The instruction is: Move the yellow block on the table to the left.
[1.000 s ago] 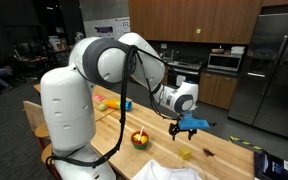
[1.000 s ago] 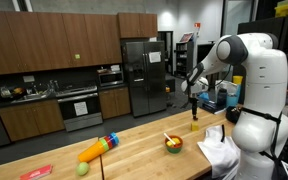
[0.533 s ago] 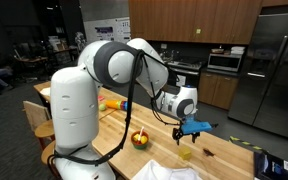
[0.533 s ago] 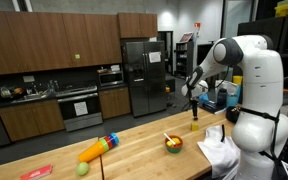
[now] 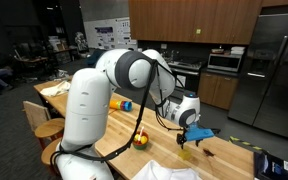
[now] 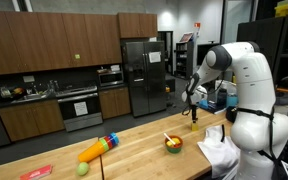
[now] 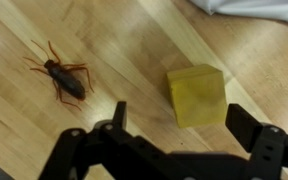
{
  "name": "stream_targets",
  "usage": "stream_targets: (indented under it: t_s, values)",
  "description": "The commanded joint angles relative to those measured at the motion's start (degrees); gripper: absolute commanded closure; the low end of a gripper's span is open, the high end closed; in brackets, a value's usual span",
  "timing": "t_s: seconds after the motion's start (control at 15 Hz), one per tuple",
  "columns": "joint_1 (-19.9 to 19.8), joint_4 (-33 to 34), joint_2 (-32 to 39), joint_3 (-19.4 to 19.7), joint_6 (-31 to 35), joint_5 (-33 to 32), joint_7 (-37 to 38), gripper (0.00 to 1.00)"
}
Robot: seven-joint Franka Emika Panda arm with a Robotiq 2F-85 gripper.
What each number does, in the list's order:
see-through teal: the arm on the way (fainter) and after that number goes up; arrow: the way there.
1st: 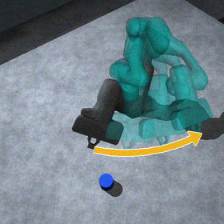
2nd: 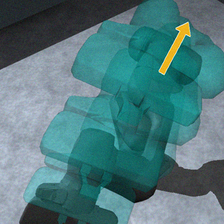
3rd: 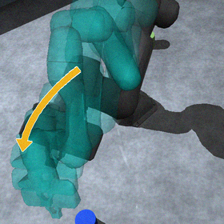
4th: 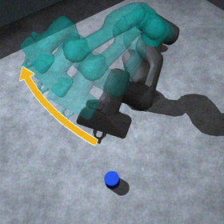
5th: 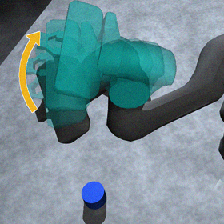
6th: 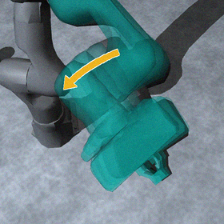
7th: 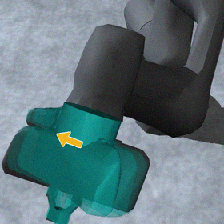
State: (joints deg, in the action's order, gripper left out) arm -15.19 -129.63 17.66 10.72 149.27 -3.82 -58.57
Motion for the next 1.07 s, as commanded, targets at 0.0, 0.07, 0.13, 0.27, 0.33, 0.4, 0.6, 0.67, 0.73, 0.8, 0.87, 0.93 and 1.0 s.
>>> stream_targets:
  t_s: [0.0,0.07,0.13,0.27,0.33,0.4,0.6,0.67,0.73,0.8,0.87,0.93,1.0]
  values:
    - [-2.63,3.12,4.43,-3.23,3.06,1.89,-2.42,0.00]
    - [-2.65,3.60,5.22,-3.52,3.07,1.35,-1.98,0.00]
    - [-2.54,4.08,5.94,-3.72,2.86,0.70,-1.37,0.00]
    - [-2.31,4.41,5.59,-3.99,1.99,0.25,-0.87,0.00]
    - [-1.93,4.23,5.21,-3.87,2.28,-0.32,-0.36,0.00]
    - [-1.79,4.03,4.81,-3.91,2.33,-0.54,-0.10,0.00]
    - [-1.21,3.66,3.87,-3.49,2.31,-1.44,1.24,0.00]
    - [-0.99,3.49,2.77,-3.65,-0.19,-1.15,2.06,0.00]
    - [-0.14,2.44,1.19,-3.20,-0.52,-2.15,3.55,0.00]
    - [-0.12,0.76,-1.00,-3.55,-0.82,-2.39,3.34,0.00]
    - [0.26,0.00,-2.36,-3.63,-1.76,-2.58,4.20,0.00]
    - [0.88,-0.96,-3.99,-3.41,-3.07,-3.16,5.15,0.00]
    - [1.16,-1.72,-5.29,-3.39,-4.01,-3.23,5.97,0.00]
